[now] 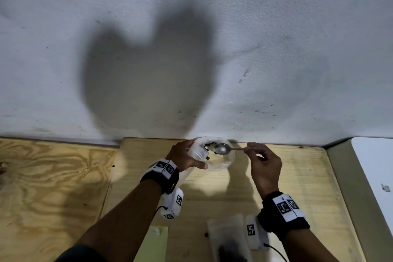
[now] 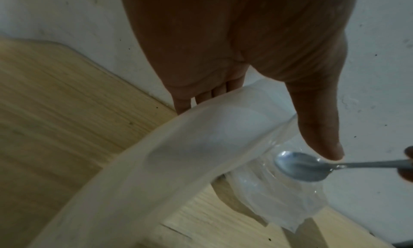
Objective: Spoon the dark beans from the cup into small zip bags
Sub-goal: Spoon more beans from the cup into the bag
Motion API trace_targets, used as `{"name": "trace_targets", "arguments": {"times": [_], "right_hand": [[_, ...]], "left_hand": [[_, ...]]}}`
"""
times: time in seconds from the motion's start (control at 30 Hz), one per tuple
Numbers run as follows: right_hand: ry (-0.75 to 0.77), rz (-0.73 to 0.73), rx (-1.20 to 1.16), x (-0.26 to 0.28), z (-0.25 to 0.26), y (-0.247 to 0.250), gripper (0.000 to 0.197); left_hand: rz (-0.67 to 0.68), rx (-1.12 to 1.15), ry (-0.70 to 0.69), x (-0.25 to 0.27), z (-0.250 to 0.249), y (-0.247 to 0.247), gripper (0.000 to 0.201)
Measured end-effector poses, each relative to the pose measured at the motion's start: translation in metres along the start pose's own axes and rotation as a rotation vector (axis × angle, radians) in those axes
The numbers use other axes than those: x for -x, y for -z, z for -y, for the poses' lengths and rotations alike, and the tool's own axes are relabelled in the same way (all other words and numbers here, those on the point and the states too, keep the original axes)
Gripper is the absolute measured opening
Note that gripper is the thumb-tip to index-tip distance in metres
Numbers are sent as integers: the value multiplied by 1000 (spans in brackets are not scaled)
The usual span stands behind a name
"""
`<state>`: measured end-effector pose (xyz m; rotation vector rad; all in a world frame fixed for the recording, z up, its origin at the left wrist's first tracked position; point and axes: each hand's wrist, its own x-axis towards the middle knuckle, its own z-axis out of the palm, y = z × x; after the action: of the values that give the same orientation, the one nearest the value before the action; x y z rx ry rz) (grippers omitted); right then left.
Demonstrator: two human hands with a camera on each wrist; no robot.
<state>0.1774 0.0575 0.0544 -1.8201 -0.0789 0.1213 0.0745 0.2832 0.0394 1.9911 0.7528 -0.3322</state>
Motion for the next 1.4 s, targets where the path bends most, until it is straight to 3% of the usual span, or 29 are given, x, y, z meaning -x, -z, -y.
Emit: {"name": "trace_targets", "arguments": {"times": [0.13,0.27,0.57,0.7,0.97,1.3,1.4], "right_hand": [[-98,-36,194,4,-19,-3,15],[-66,-15,287,10,-33,-10,15],[-164,-34,157,22,-45,-22,14],[-300,-51,105,20,-42,-38,9],[-580,-117,-106,10,-40,-60,18],[-636,-62,-170,2,-35,-15,10],[-622,-46,-201,-2,-24,-1,10]], "left_hand": [[19,12,8,-1,1,-1,80],[27,17,3,0,2,-3,79],[-5,20,-24,6,4,-19,97],[0,24,-31,8,7,-25,96],[44,13,-36,6,13,-19,93],[-2,59,-4,1,10,4,72],[23,29,5,-2,8,5,91]]}}
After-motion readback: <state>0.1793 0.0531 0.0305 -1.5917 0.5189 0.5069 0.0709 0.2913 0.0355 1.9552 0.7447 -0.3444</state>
